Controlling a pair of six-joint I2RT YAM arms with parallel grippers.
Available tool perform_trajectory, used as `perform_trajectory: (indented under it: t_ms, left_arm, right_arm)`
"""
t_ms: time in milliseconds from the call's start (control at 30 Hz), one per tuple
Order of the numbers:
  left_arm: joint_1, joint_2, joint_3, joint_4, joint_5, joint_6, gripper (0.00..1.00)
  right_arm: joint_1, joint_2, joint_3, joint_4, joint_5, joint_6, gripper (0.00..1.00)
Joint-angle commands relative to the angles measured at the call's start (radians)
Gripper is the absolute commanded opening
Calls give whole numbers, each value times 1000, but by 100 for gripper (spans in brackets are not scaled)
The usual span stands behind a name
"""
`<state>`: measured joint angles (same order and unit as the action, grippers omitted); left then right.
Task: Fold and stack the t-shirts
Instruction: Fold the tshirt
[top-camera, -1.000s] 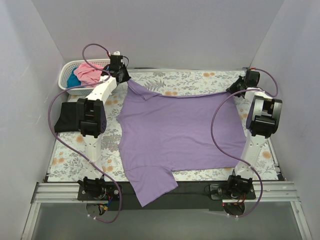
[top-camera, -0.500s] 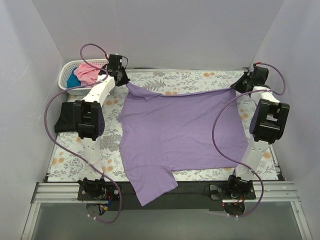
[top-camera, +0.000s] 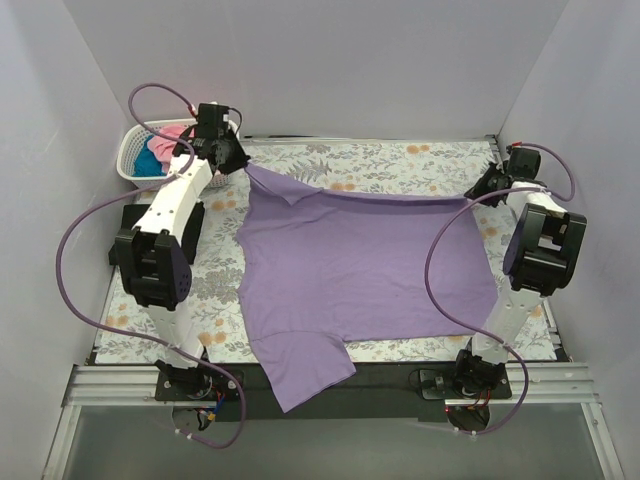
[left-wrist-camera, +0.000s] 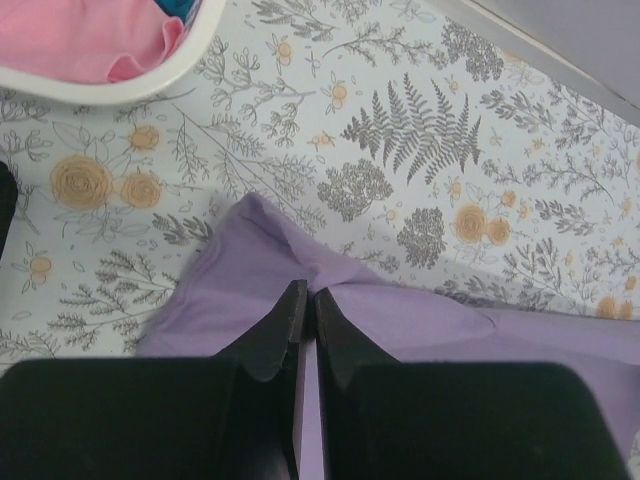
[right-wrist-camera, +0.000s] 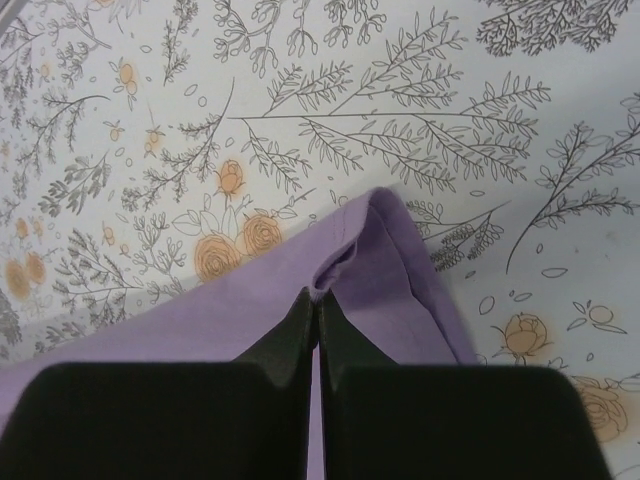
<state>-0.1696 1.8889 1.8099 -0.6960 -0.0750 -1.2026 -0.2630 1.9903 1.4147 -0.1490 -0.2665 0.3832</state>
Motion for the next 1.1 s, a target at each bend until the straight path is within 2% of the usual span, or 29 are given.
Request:
perform_trajectory:
  t_ms: [0, 433, 733, 1067]
  left_arm:
    - [-2, -96, -70, -28, 17, -31, 0]
    - [-1, -283, -331, -16, 57, -94, 0]
    - [-2, -411, -452, -16, 73, -126, 0]
    - [-25, -494, -563, -25, 173, -144, 0]
  right_arm:
    - [-5, -76, -13, -37, 12, -41, 1]
    - [-7, -189, -121, -116, 101, -72, 1]
    - [-7, -263, -230, -127, 128, -52, 1]
    - [-7, -281, -284, -129, 153, -35, 1]
